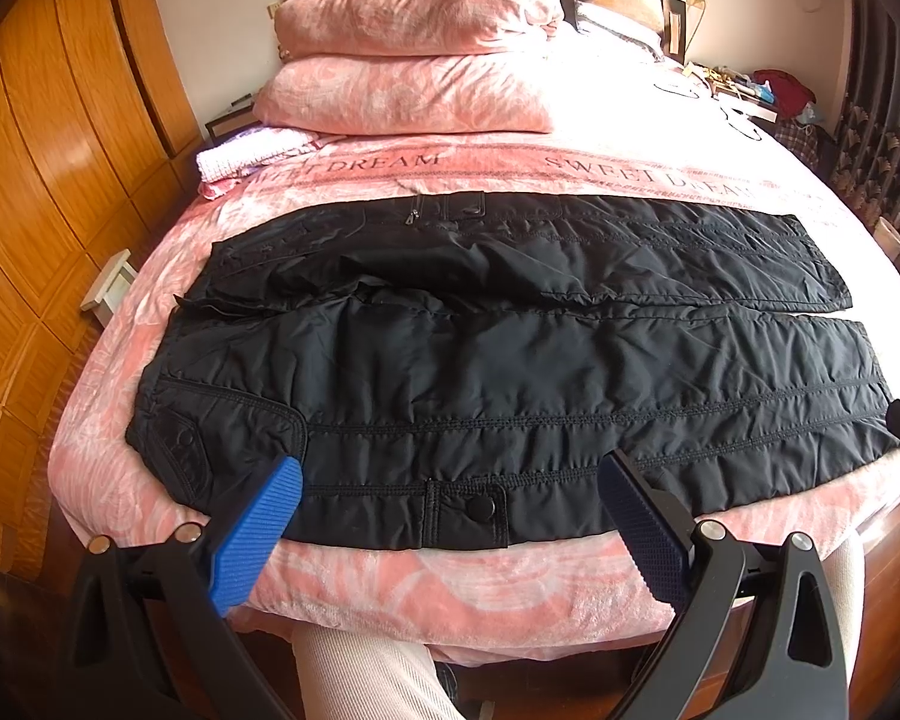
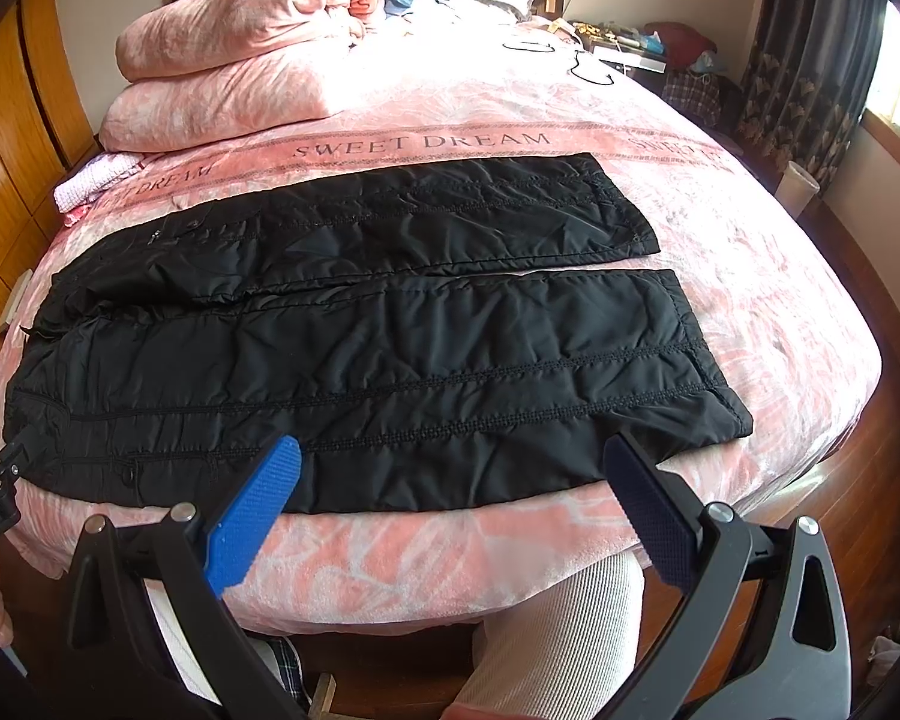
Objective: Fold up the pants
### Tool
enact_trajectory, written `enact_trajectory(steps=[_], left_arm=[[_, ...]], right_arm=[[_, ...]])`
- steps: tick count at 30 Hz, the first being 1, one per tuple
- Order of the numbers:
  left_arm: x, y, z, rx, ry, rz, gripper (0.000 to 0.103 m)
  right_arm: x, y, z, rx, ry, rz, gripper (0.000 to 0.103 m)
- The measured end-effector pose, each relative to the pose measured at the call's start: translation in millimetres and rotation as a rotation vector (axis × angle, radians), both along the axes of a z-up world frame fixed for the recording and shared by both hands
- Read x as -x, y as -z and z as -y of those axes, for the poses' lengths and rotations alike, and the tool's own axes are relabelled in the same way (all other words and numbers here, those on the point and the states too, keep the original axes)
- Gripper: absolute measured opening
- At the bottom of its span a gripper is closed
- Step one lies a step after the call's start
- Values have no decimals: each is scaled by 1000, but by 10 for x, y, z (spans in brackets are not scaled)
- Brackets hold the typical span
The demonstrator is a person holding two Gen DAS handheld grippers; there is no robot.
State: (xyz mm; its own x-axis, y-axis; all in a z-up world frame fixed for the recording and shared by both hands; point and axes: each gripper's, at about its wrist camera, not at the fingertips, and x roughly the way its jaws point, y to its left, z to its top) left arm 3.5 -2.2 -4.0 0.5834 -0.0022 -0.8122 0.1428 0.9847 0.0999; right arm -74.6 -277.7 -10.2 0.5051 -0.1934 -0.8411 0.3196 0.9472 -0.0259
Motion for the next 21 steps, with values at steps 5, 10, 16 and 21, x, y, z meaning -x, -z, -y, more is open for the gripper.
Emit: enact_trajectory(steps=[5, 10, 16, 21], left_arm=[[7, 9, -1, 0, -1, -2, 99], [26, 33, -13, -1, -1, -4, 99], [19, 40, 9, -6, -1, -3, 99], [21, 59, 12, -5, -1, -7, 99]], right_arm=[[4, 4, -2, 2, 1, 0, 101], [6, 14, -3, 2, 2, 0, 101], [7, 21, -3, 0, 3, -1, 101], [4, 33, -5, 0, 2, -1, 101]])
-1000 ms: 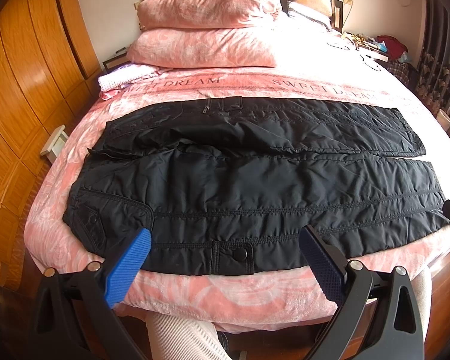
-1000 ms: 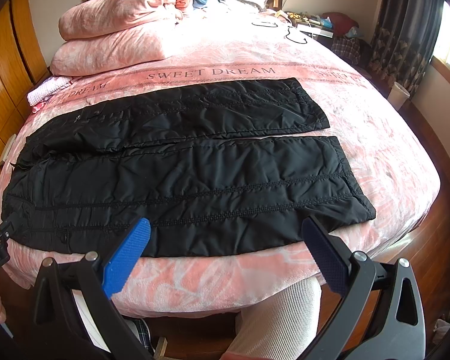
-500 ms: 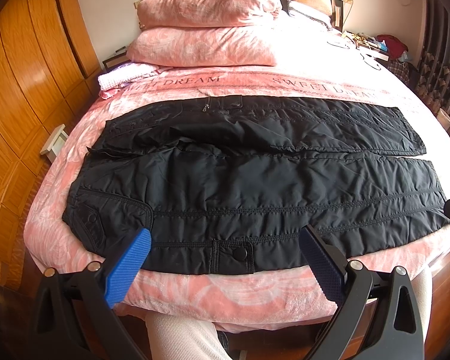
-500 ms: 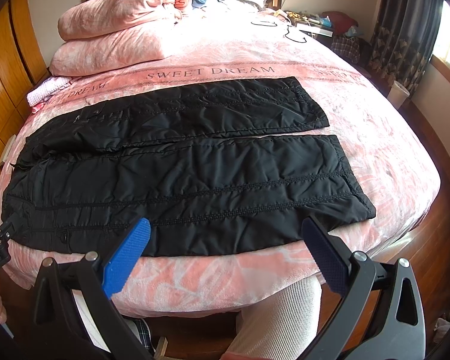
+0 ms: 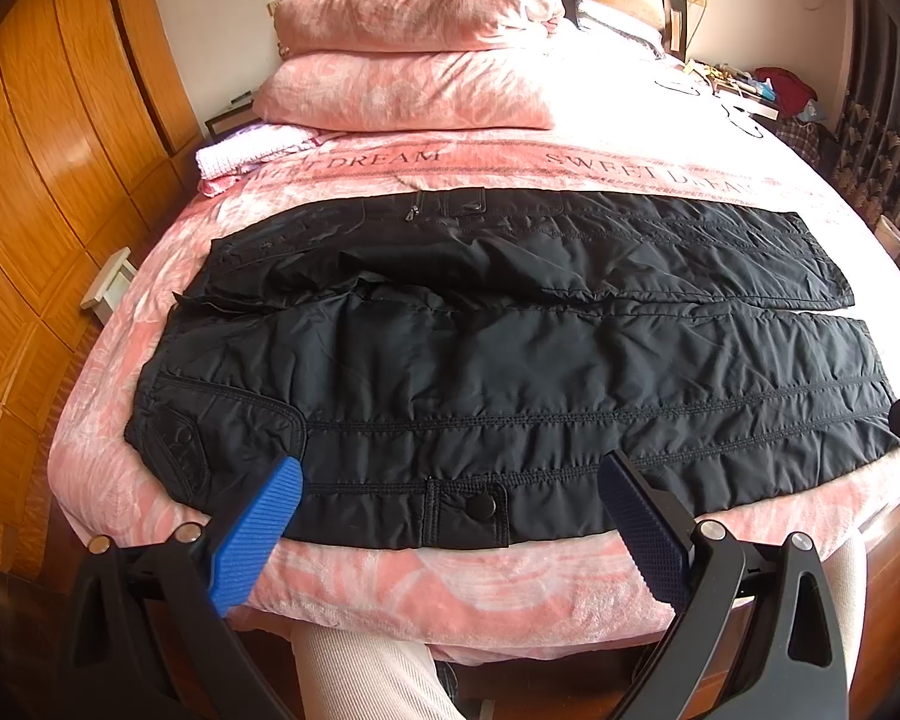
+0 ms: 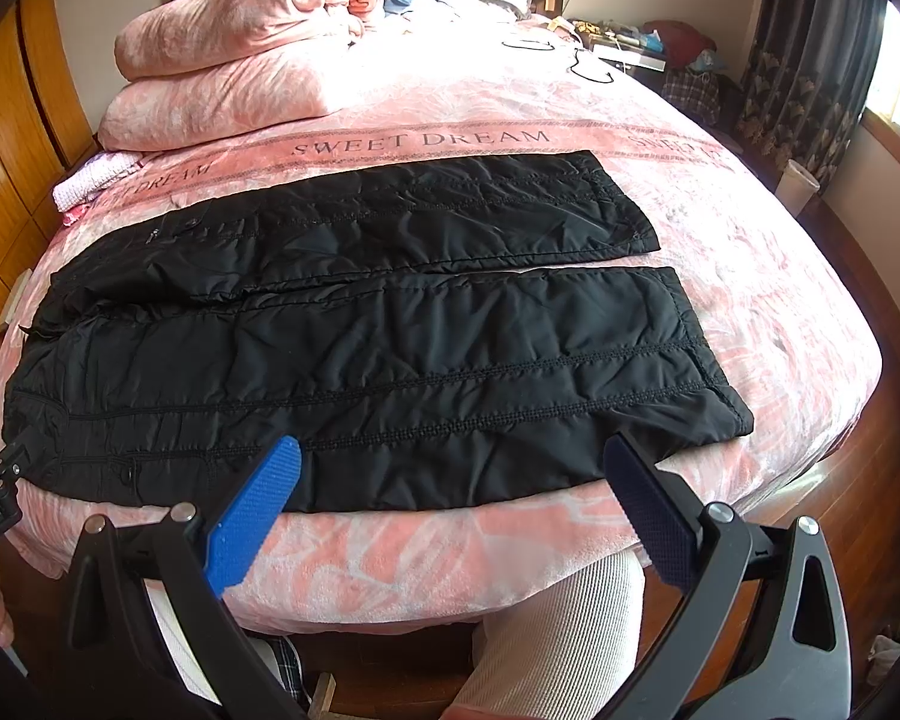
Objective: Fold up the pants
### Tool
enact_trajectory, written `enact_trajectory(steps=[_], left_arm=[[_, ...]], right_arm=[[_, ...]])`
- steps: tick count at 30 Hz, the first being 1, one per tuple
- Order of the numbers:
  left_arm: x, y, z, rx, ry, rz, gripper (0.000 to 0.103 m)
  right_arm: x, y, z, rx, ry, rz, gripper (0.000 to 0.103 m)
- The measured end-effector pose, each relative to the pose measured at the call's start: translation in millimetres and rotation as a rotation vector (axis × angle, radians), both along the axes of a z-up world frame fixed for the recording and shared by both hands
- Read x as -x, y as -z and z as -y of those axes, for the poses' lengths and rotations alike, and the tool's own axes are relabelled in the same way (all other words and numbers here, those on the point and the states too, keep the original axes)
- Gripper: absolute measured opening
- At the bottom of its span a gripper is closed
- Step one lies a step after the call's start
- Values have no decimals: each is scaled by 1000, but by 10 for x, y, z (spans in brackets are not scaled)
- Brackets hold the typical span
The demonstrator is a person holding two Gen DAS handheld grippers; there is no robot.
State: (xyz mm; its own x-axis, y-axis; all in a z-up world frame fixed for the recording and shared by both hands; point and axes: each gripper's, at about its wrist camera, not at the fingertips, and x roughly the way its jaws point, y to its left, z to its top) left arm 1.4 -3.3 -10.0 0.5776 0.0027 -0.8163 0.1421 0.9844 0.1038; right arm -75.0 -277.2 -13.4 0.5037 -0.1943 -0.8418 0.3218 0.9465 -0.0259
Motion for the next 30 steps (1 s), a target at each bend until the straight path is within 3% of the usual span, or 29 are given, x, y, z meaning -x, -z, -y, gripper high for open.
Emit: enact_trajectory(steps=[30], left_arm=[[-21, 18, 3, -2, 2, -7, 99]], right_arm=[[-49, 80, 7, -22, -10, -16, 101]])
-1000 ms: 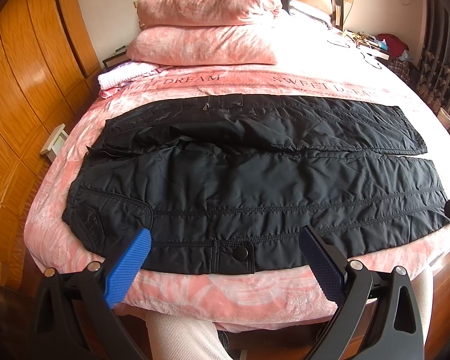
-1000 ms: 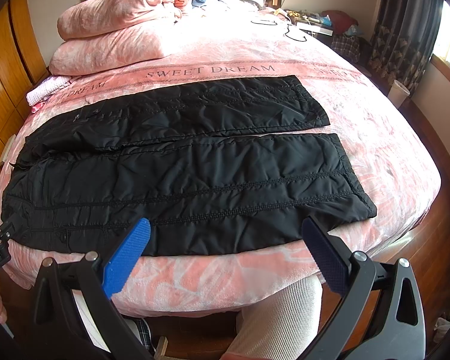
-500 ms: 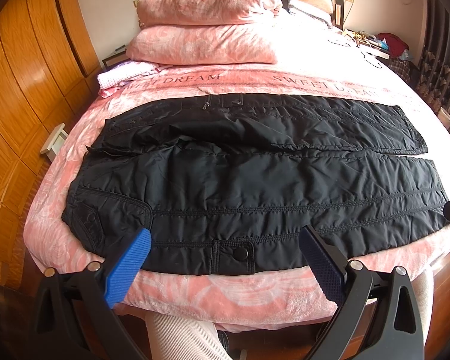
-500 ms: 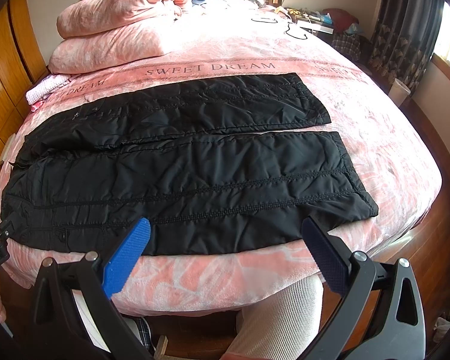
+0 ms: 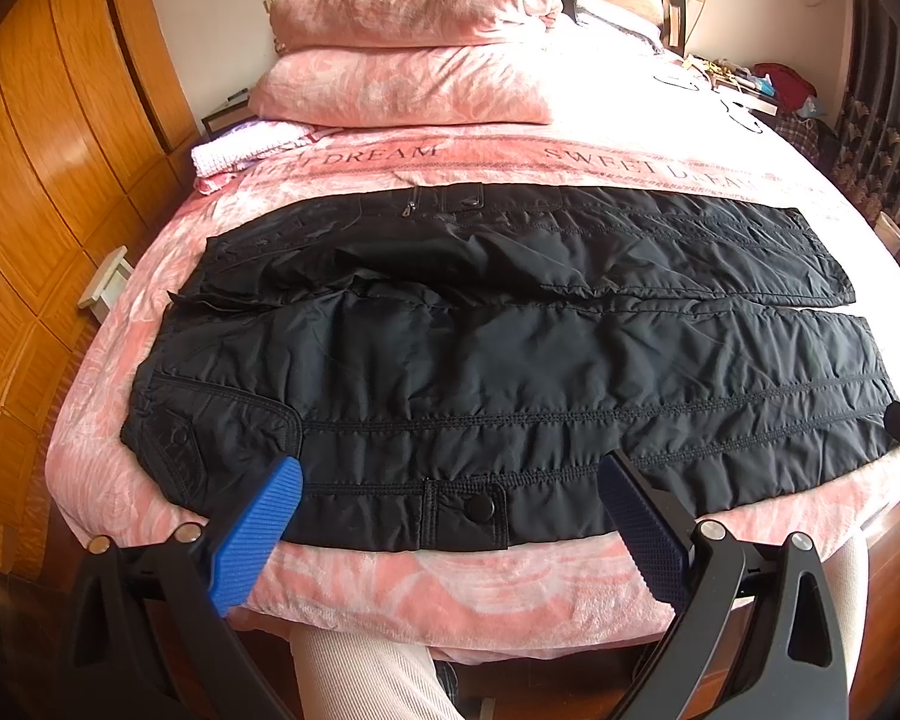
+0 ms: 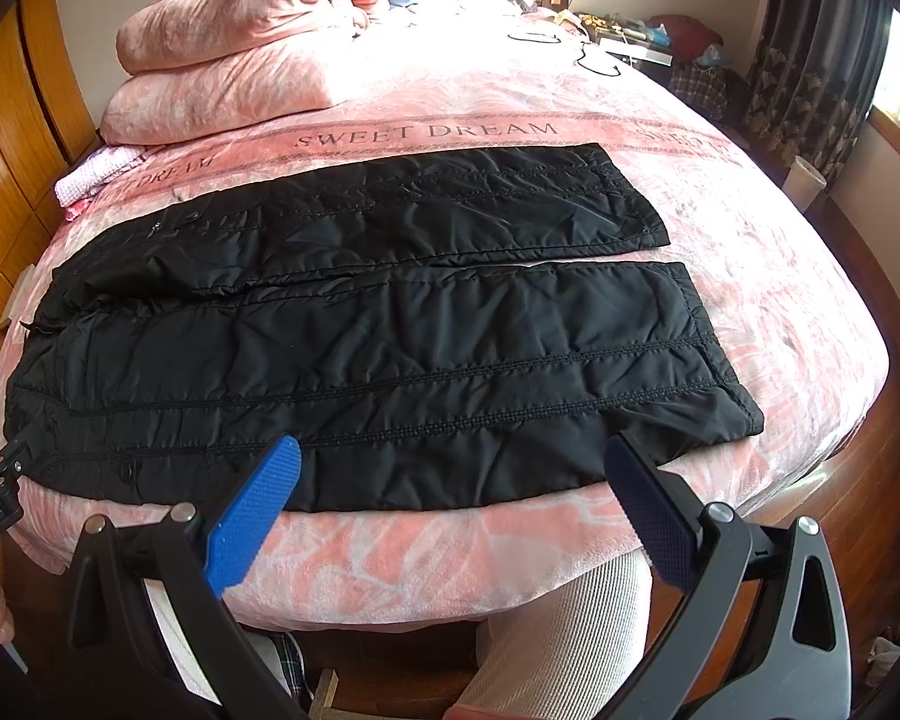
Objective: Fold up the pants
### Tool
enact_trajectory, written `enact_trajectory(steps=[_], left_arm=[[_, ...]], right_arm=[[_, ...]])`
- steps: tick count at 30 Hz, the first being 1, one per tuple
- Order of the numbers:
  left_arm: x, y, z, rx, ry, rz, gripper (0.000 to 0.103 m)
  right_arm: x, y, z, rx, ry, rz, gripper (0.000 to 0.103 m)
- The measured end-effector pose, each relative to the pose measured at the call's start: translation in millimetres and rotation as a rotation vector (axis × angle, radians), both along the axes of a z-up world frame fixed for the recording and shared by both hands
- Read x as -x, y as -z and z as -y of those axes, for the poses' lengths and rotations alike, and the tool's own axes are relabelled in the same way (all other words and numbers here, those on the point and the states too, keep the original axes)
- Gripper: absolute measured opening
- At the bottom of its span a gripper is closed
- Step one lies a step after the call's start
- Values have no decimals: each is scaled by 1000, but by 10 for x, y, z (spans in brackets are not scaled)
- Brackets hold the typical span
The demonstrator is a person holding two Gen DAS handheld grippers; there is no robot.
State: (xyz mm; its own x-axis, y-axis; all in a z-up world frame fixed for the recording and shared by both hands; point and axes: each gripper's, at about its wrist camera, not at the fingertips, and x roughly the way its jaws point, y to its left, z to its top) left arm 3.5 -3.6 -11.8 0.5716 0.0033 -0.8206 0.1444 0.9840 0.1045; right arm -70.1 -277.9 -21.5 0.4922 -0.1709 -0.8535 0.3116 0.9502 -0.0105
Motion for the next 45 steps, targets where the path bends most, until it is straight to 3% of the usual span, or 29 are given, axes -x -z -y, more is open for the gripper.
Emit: enact_trajectory(steps=[5, 10, 12, 15, 19, 24, 29, 32, 35, 38, 40, 41, 43, 44, 45], left_arm=[[-80, 65, 8, 56, 59, -41, 99], [-339, 208, 25, 66, 91, -113, 99], [-554, 236, 49, 72, 97, -140, 99], [-1071, 258, 107, 80, 114, -194, 99], [-1984, 351, 241, 92, 200, -261, 99], [-2999, 561, 433, 127, 210, -299, 99], [-3634, 888, 734, 140, 174, -325, 98], [-3828, 1060, 957, 142, 230, -339, 88], [-3919, 1169, 1147, 123, 312, -334, 87], [-3983, 1217, 1242, 130, 377, -320, 84], [-4019, 1220, 1281, 129, 408, -314, 82], [-4032, 1219, 1301, 122, 422, -312, 82], [-4033, 1191, 1328, 119, 451, -312, 82], [-4038, 1175, 1343, 121, 468, -313, 82], [-4043, 1152, 1360, 121, 480, -309, 83]], right_arm=[[-87, 18, 48, -54, -31, -8, 101], [-403, 94, 168, -21, -152, -70, 101], [-622, 139, 271, -97, -199, -97, 101], [-1092, 220, 456, -191, -241, -151, 101], [-1895, 345, 710, -42, -272, -183, 101], [-2879, 714, 1160, -230, -409, -201, 101], [-3617, 1033, 1362, -261, -483, -178, 101], [-3907, 1137, 1347, -226, -549, -169, 101], [-4063, 1272, 1329, -232, -658, -208, 101], [-4111, 1407, 1299, -138, -719, -226, 101], [-4117, 1452, 1291, -129, -748, -211, 101], [-4100, 1452, 1278, -115, -765, -202, 96], [-4049, 1431, 1273, -81, -792, -184, 74], [-4017, 1398, 1289, -91, -811, -175, 46], [-3996, 1371, 1319, -107, -815, -173, 25]])
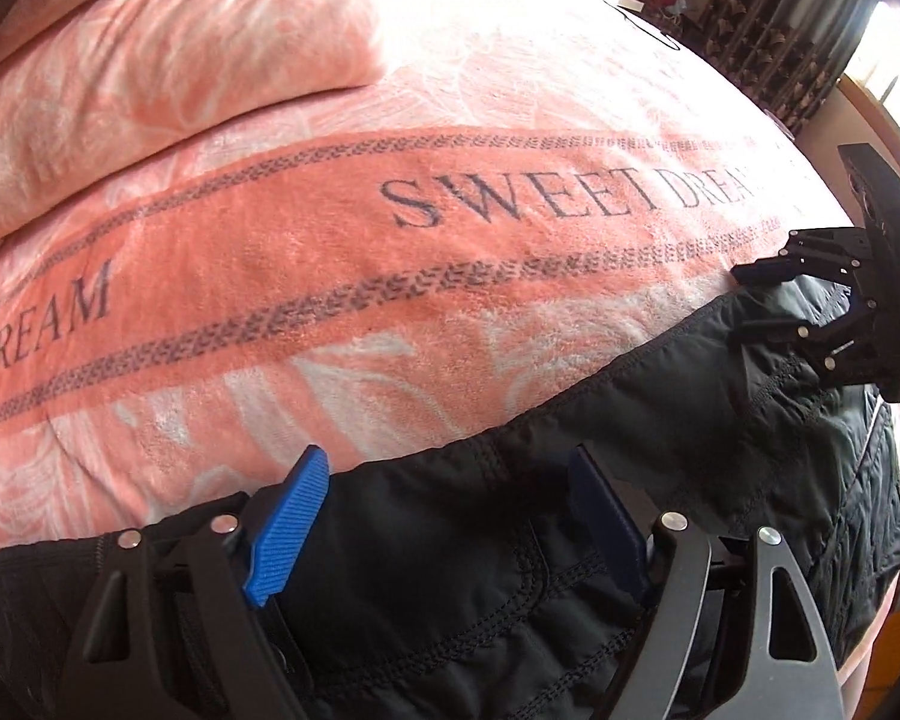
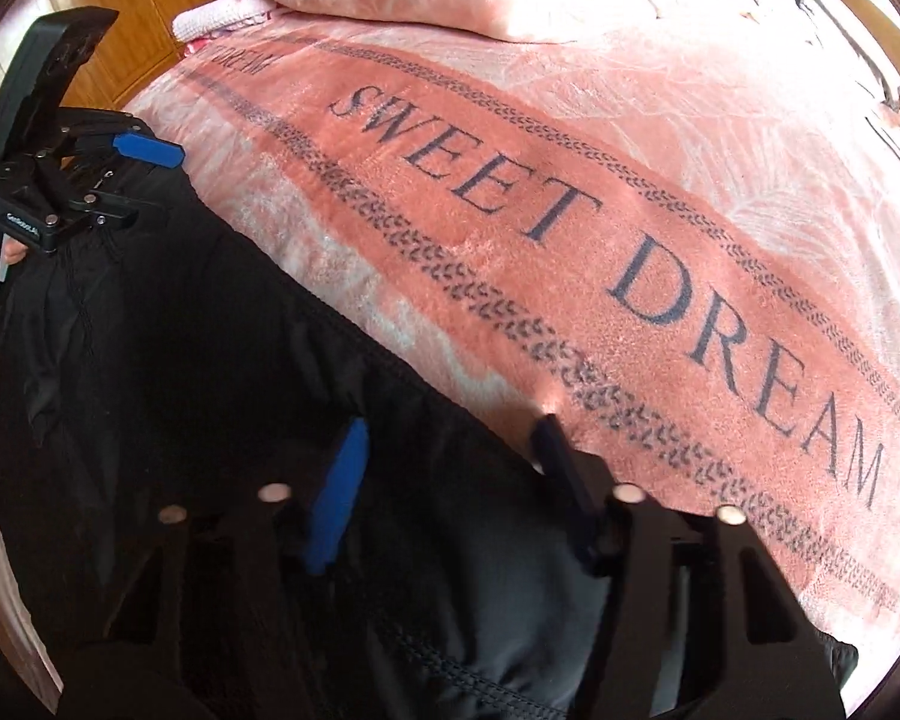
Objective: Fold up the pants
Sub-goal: 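Grasp the pants hem with the left tool while the right tool grasps the other hem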
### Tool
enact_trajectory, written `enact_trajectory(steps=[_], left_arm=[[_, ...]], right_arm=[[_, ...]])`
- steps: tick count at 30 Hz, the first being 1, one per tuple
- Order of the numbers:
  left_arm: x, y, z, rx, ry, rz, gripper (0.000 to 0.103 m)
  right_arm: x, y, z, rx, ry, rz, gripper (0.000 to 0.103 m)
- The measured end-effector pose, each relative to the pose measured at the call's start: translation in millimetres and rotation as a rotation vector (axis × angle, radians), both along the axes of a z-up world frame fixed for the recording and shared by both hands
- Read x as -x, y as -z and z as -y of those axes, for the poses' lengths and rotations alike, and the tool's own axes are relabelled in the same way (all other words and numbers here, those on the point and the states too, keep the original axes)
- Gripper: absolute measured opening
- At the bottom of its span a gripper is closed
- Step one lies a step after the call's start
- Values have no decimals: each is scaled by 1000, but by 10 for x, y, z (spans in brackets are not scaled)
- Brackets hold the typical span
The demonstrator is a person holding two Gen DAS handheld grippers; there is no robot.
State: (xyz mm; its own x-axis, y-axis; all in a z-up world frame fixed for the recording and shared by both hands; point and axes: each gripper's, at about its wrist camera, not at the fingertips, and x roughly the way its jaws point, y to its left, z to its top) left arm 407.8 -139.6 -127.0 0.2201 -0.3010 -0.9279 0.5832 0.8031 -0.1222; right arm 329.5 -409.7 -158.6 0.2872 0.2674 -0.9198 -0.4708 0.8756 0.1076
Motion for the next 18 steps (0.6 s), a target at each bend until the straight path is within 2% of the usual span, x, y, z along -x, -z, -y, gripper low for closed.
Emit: enact_trajectory(steps=[2, 3, 6, 8, 10, 15, 18], left_arm=[[-10, -58, 42, 12, 23, 13, 83], [-3, -96, 89, 23, 38, 21, 83], [-19, -185, 204, 60, 108, 25, 84], [-28, -191, 299, 70, 179, 12, 88], [-49, -148, 386, 72, 241, -9, 88], [-101, -48, 478, 106, 318, -107, 88], [-101, 43, 496, 134, 371, -231, 94]], right_arm=[[21, -29, 46, -45, 4, -34, 7], [66, -55, 45, -45, -4, -21, 6], [189, -184, -46, -21, -15, 58, 5], [264, -314, 17, -64, 4, 102, 5], [331, -448, 95, -135, 20, 137, 5], [445, -570, 81, -160, 6, 193, 5], [468, -601, 116, -198, 24, 207, 5]])
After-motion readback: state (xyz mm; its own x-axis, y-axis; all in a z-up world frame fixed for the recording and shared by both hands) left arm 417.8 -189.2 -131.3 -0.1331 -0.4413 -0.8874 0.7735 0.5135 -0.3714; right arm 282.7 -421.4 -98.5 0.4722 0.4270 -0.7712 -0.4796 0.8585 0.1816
